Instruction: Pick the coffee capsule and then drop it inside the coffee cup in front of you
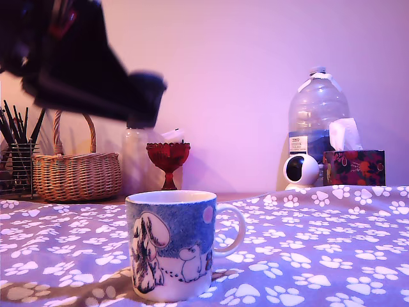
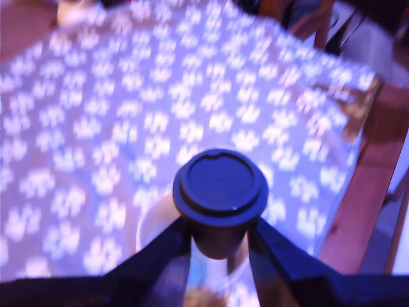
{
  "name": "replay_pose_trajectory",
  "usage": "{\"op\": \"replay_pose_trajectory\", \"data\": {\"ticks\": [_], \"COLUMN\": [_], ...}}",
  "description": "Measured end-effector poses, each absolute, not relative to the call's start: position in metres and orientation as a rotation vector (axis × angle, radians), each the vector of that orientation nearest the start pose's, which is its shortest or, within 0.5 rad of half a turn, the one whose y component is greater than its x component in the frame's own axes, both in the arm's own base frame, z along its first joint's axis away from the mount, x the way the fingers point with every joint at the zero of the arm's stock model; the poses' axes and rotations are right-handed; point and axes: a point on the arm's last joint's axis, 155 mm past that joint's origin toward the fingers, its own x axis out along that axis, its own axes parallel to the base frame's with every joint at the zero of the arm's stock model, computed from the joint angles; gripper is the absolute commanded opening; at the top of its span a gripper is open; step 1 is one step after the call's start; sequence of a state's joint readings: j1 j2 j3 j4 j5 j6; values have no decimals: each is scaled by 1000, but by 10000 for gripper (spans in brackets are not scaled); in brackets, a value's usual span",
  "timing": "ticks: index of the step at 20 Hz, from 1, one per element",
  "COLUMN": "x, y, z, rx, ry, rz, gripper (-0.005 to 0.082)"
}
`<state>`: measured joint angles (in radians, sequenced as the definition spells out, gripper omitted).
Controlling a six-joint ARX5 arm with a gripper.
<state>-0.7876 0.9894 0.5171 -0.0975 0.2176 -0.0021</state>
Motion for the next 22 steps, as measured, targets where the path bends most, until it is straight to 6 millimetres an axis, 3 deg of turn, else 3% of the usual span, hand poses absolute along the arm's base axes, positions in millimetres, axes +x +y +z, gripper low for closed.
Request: {"op": "replay_pose_trajectory", "data": {"ticks": [4, 10, 17, 22], "x": [207, 227, 227, 226], "y": [-263, -282, -290, -284], "z": [103, 113, 89, 79], "rx": [204, 222, 299, 343], "ry": [698, 748, 958, 1022], "rz": [-960, -946, -929, -908], "gripper": [145, 145, 145, 144]}}
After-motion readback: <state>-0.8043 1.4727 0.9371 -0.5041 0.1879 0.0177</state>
